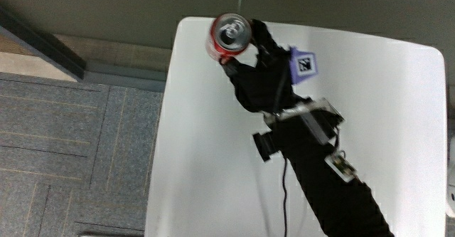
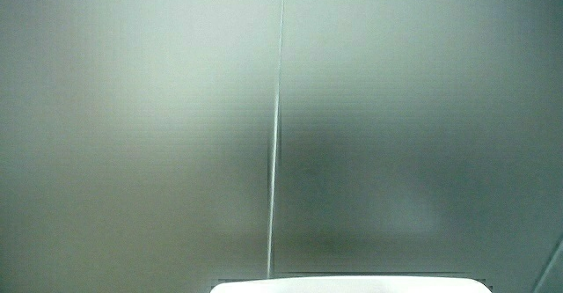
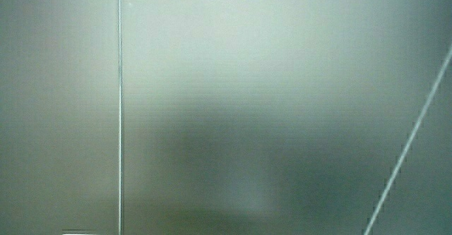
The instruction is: Place coca cola
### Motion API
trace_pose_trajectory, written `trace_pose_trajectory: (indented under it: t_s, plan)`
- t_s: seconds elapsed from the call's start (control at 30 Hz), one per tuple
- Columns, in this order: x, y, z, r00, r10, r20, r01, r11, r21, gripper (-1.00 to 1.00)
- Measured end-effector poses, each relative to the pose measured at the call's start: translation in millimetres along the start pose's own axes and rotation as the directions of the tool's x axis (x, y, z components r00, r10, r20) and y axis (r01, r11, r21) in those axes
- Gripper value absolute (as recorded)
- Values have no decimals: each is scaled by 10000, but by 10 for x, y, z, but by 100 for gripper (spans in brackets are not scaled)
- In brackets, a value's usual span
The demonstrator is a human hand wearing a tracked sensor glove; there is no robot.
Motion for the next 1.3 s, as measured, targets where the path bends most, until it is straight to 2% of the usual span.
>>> trace_pose_trajectory:
  t_s: [0.07,0.1,0.13,0.23,0.27,0.33,0.37,0.47,0.5,0.53,0.6,0.7,0.8,0.87,0.97,1.0,1.07,1.1,1.13,1.17,1.2,1.23,1.27,1.3]
  plan:
    - [84,-15,-9,9985,-551,-44,550,9985,-26,0]
    - [104,-20,-9,9978,-652,-91,652,9979,-18,0]
    - [139,-32,-1,9938,-1100,168,1100,9939,-5,0]
    - [211,-51,-4,9926,-1210,86,1209,9926,150,0]
    - [221,-53,-7,9896,-1422,199,1420,9898,121,0]
    - [295,-52,-15,9904,-1355,288,1351,9907,150,0]
    - [296,-61,-28,9878,-1552,95,1552,9879,27,0]
    - [296,-64,-46,9894,-1453,29,1453,9894,10,0]
    - [284,-72,-52,9879,-1548,57,1548,9879,0,0]
    - [261,-89,-55,9810,-1921,263,1923,9813,-55,0]
    - [333,-99,-41,9849,-1729,-122,1729,9849,-40,0]
    - [321,-116,-2,9810,-1941,23,1941,9810,-52,0]
    - [331,-126,17,9860,-1661,-135,1662,9860,83,0]
    - [335,-127,24,9838,-1787,148,1787,9839,13,0]
    - [359,-144,30,9838,-1793,32,1793,9838,30,0]
    - [343,-155,34,9804,-1969,13,1969,9804,44,0]
    - [352,-152,46,9852,-1717,27,1717,9851,55,0]
    - [368,-151,53,9790,-2031,160,2030,9791,82,0]
    - [343,-146,54,9843,-1759,175,1757,9844,77,0]
    - [337,-150,52,9842,-1771,0,1771,9842,59,0]
    - [334,-156,59,9816,-1908,109,1908,9816,20,-6]
    - [371,-154,66,9854,-1701,60,1700,9854,77,-11]
    - [375,-165,73,9813,-1902,285,1899,9817,128,-17]
    - [371,-169,72,9812,-1912,257,1908,9815,161,-22]
